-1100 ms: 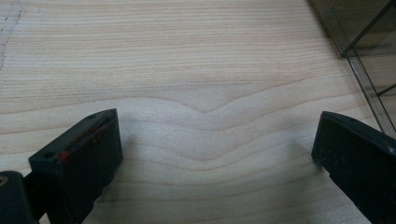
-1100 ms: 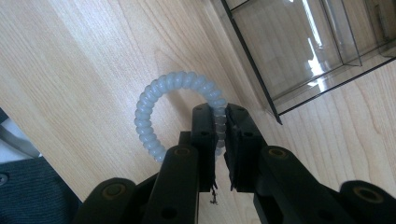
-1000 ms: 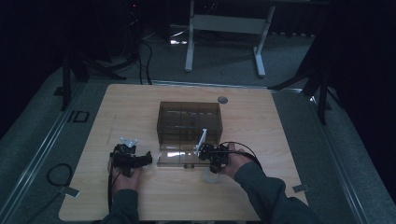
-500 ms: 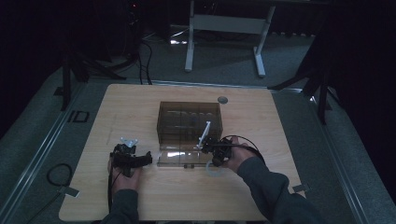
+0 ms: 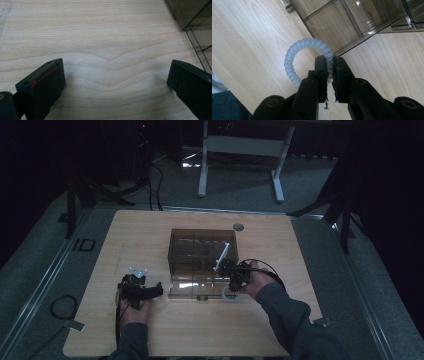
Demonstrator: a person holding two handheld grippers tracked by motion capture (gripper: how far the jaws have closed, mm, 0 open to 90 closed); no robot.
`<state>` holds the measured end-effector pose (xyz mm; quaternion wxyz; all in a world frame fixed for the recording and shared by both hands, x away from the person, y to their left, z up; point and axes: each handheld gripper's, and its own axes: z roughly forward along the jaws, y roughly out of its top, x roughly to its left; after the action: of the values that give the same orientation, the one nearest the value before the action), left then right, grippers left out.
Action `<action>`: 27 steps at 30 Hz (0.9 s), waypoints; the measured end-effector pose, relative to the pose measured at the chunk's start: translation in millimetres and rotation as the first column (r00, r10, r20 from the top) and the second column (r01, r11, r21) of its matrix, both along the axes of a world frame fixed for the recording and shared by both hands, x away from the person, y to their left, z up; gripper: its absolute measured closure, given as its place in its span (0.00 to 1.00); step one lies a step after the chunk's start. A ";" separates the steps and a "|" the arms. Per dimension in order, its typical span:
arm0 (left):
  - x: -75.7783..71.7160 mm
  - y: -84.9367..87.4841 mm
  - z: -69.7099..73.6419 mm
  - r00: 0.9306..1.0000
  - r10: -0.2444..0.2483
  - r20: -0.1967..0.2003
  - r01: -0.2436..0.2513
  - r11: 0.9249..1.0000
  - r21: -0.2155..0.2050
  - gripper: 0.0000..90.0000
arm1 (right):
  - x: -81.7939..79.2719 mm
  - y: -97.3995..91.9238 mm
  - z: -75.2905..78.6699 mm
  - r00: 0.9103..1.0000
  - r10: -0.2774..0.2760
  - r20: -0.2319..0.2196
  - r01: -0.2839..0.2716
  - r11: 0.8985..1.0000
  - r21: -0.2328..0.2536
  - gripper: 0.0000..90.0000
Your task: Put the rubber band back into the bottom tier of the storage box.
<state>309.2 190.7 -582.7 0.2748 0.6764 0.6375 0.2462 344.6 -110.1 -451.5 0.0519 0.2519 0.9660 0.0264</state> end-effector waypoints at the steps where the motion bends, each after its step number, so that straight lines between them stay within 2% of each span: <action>1: 0.0 0.0 0.0 1.000 0.000 0.000 0.000 1.000 0.001 0.02 | 1.1 -0.3 0.0 1.000 -0.001 0.002 0.001 1.000 0.000 0.92; 16: 0.0 0.0 0.0 1.000 0.000 0.000 0.000 1.000 0.001 0.02 | 12.5 0.3 1.6 0.999 -0.028 0.023 0.028 1.000 0.001 0.92; 27: 0.0 0.0 0.0 1.000 0.000 0.000 0.000 1.000 0.001 0.02 | 24.3 -0.5 -6.2 0.998 -0.052 0.030 0.053 0.999 -0.009 0.92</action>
<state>309.2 190.7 -582.7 0.2743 0.6765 0.6373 0.2467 369.0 -110.7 -457.7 0.0682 0.2765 0.9583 0.0242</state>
